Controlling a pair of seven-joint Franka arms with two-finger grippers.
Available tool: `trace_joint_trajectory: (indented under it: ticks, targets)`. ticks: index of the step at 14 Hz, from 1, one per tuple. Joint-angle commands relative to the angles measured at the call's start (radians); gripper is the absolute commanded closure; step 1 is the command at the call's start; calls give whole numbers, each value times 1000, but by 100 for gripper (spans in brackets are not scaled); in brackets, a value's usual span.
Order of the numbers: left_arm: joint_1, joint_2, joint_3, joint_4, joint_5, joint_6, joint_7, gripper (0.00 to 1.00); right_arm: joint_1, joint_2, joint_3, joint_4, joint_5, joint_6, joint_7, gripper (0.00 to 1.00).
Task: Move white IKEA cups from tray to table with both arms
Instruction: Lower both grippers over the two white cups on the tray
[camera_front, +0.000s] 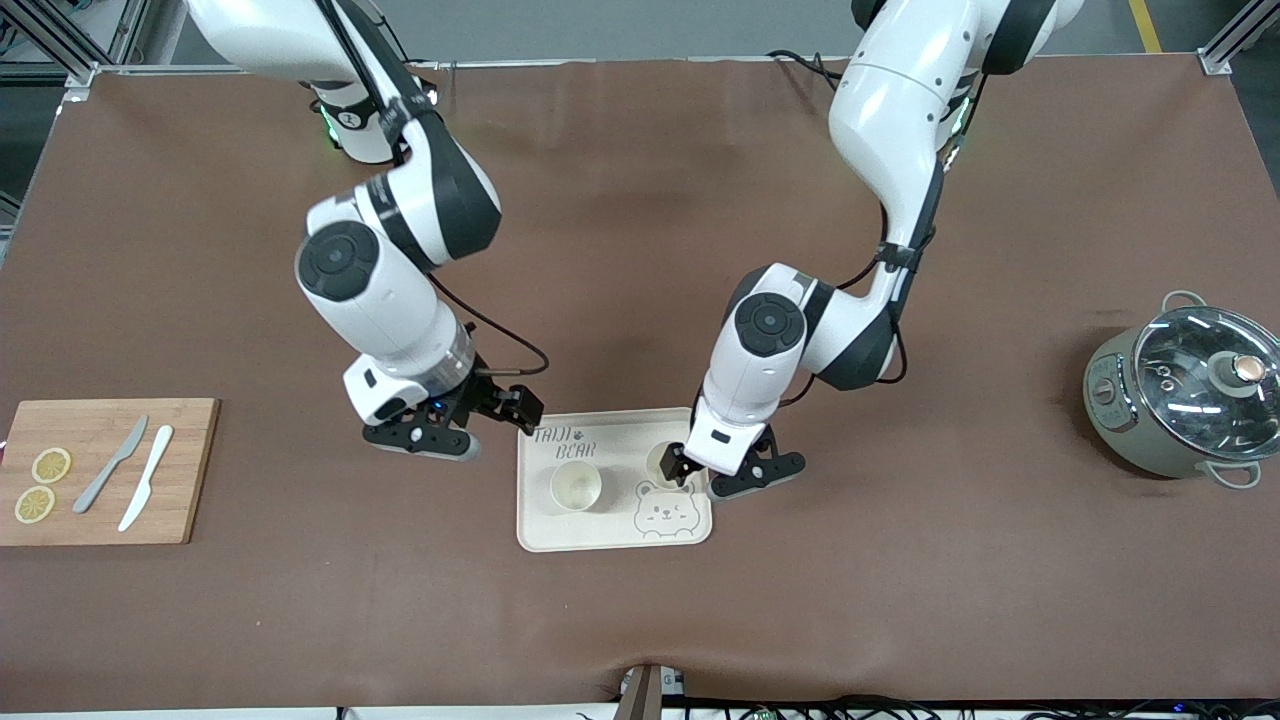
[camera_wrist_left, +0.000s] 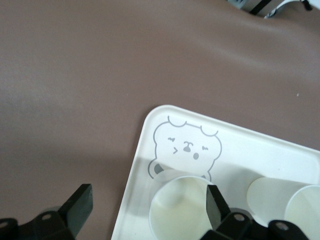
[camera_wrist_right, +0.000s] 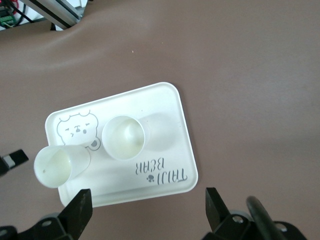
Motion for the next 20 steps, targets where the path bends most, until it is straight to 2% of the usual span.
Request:
trace_joint_trajectory:
  ticks: [1,5,9,11,13,15,17,20]
  targets:
    - [-27,32,14,23,-15,6,-20,0,6,76,-10,48,-3,49,19,0]
    - [-42,60,14,21,-12,6,-20,0,15,163,-12,99,-29,104,19,0]
    - [-44,72,14,17,-7,6,-20,0,15,211,-12,99,-42,170,19,0]
    - [-44,77,14,18,-9,6,-20,46,15,232,-12,99,-42,202,19,0]
    - [-44,72,16,20,-9,6,-20,80,15,249,-12,99,-42,232,17,0]
    - [-44,71,16,21,-9,6,-21,93,18,261,-10,99,-42,248,17,0]
    - [-44,68,16,23,-10,6,-26,100,20,272,-12,99,-42,264,16,0]
    - [-42,55,20,23,-9,-5,-29,100,21,288,-12,102,-42,279,17,0]
